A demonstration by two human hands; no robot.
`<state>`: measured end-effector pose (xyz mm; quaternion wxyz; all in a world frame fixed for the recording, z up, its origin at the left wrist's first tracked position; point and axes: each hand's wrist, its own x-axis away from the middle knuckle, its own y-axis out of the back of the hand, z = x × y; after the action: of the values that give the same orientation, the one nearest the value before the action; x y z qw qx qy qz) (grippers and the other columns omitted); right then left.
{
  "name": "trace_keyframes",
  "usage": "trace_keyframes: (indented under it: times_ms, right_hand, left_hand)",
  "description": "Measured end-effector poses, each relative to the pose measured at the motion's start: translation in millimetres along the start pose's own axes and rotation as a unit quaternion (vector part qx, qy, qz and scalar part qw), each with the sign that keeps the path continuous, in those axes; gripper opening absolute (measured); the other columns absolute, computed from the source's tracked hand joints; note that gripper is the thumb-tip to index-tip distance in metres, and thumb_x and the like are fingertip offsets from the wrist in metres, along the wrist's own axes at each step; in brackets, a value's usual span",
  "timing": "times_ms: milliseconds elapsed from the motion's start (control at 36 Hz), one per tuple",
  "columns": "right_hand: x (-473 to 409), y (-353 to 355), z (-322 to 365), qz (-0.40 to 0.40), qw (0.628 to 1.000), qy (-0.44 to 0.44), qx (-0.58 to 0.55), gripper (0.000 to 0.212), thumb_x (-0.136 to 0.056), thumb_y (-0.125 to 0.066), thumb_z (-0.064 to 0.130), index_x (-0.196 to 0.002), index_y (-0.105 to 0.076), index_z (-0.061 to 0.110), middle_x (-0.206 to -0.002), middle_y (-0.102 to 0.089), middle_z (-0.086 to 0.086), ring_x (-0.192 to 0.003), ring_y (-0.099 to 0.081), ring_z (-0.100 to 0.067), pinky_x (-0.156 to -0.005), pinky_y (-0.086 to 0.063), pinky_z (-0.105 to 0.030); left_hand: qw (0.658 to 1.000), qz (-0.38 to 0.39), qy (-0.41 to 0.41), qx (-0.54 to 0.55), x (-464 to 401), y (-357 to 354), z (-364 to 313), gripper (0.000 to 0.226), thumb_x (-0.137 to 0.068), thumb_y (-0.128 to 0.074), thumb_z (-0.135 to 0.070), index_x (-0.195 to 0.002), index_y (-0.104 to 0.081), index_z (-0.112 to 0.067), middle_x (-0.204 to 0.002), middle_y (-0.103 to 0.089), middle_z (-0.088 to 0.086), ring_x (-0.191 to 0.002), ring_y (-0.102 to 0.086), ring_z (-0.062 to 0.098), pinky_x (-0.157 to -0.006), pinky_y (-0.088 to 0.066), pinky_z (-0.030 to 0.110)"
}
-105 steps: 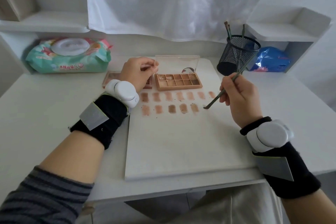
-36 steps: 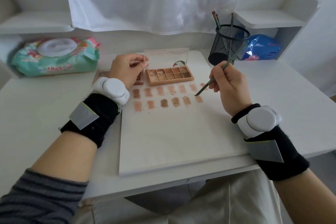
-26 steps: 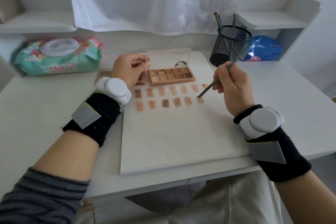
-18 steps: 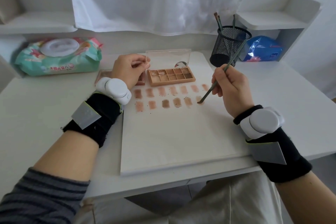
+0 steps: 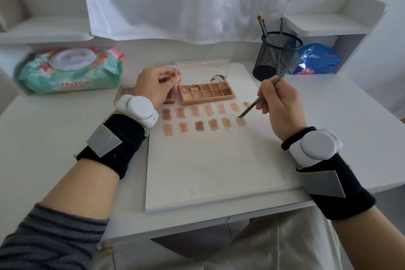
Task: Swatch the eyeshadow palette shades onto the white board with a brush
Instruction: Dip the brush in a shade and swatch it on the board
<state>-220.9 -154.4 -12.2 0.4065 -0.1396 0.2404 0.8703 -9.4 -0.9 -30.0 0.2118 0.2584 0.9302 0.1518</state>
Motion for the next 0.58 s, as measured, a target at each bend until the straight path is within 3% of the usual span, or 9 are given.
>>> trace_keyframes:
  times_ms: [167,306,583]
  right_hand:
    - [1.5,0.3,0.5,-0.009,1.000,0.002,-0.006,0.029,-0.096,-0.041,0.020,-0.068,-0.048,0.016,-0.057,-0.050,0.001,-0.047,-0.047,-0.004,-0.051,-0.036,-0.014]
    - [0.3,1.3,-0.7,-0.005,1.000,-0.005,0.005,0.030,-0.098,-0.041,0.018,-0.069,-0.049,0.017,-0.057,-0.051,0.001,-0.049,-0.048,-0.005,-0.054,-0.038,-0.017]
    - [2.2,0.4,1.8,0.010,1.000,-0.005,-0.010,0.029,-0.098,-0.041,0.016,-0.069,-0.049,0.015,-0.059,-0.050,0.002,-0.048,-0.048,-0.004,-0.050,-0.036,-0.012]
  left_hand:
    - [1.000,-0.003,0.000,0.002,0.5,-1.0,0.7,0.011,-0.085,-0.065,-0.011,-0.086,-0.068,-0.022,-0.084,-0.068,-0.007,-0.085,-0.067,0.005,-0.087,-0.050,0.022]
    - [1.000,-0.010,-0.004,-0.004,0.0,-1.3,0.2,0.012,-0.085,-0.065,-0.011,-0.085,-0.067,-0.023,-0.084,-0.068,-0.008,-0.077,-0.065,-0.005,-0.082,-0.051,0.015]
    - [0.999,-0.020,-0.024,-0.040,-0.4,-2.6,-3.9,0.009,-0.086,-0.063,-0.012,-0.090,-0.068,-0.019,-0.087,-0.067,-0.008,-0.080,-0.062,-0.006,-0.079,-0.049,0.011]
